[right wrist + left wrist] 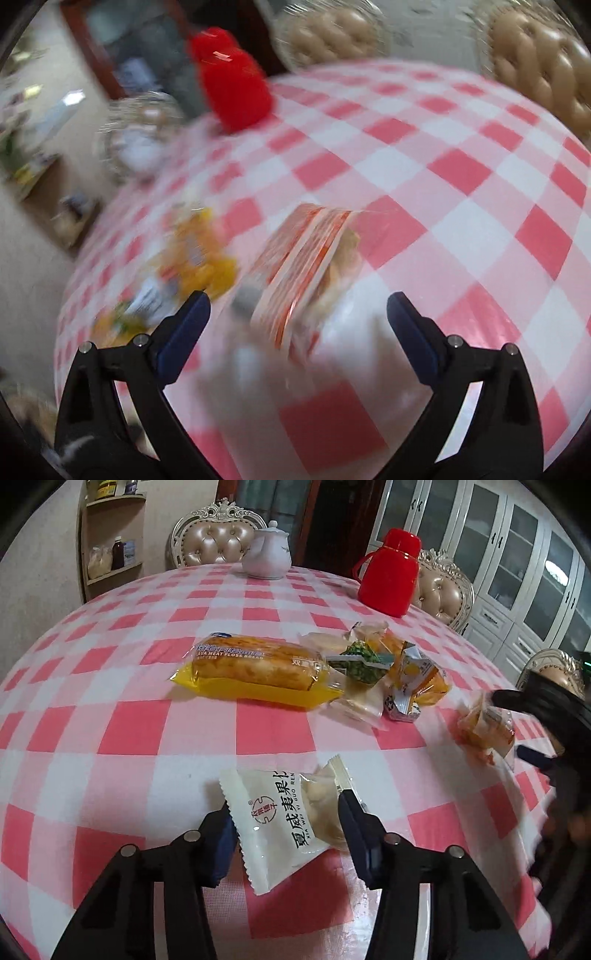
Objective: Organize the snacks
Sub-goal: 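Grasp the clear bread bag with orange label with the right gripper while the left gripper holds the cookie packet, then carry the cookie packet and bread bag to the white box and open both grippers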
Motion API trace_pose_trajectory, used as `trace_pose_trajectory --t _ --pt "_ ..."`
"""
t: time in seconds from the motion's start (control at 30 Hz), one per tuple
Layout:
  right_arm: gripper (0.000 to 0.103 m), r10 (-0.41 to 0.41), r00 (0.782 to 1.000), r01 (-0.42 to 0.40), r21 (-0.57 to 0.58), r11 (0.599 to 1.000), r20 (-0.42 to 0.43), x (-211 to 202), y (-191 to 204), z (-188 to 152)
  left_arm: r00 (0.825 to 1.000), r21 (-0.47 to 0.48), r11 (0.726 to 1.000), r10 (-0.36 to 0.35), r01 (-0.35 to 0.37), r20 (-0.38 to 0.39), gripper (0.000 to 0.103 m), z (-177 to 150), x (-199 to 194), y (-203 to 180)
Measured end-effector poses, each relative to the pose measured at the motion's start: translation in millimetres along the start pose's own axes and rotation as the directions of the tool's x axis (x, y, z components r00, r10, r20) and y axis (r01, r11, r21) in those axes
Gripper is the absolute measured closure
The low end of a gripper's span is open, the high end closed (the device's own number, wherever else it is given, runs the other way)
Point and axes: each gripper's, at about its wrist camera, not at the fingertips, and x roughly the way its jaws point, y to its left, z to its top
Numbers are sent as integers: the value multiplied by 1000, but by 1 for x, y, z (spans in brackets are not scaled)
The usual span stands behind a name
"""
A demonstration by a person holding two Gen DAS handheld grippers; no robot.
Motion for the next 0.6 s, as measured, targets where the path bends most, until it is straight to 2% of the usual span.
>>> trace_pose_trajectory --t 0.1,0.17,0.23,0.27,0.3,0.33,0.43,0.5,0.53,0.57,0.6 --pt "5 -133 987 135 13 991 -84 38 17 13 999 -5 999 -32 32 1 51 1 0 4" --pt "5 -238 969 234 -73 970 -63 50 32 13 999 -3 999 -38 38 0 51 1 0 4" --pt "8 -295 955 287 -154 946 -31 56 39 7 999 2 999 -37 37 -1 50 1 0 3" --pt "16 -300 954 295 -191 936 3 54 40 2 999 7 999 -37 37 -2 50 2 0 3" --pt "41 -275 961 274 -215 937 29 49 39 -3 999 10 999 -37 37 -3 50 2 1 3" --pt "50 -261 964 264 -242 934 47 41 38 -8 999 17 999 -37 37 -5 50 2 1 3" --pt "52 -164 986 168 -324 931 38 13 26 -36 999 17 999 -46 46 -5 48 2 1 4" --pt "52 -101 994 104 -362 926 28 -3 21 -53 998 34 998 -54 54 -10 40 2 2 0" --pt "52 -39 999 38 -365 930 5 -11 18 -61 999 54 998 -38 39 -15 30 2 3 -4" --pt "52 4 1000 -5 -361 933 -3 -18 17 -68 1000 73 997 -16 18 -22 25 1 4 -8" --pt "52 33 999 -29 -364 931 3 -26 17 -74 1000 88 996 -1 4 -27 25 1 5 -11"
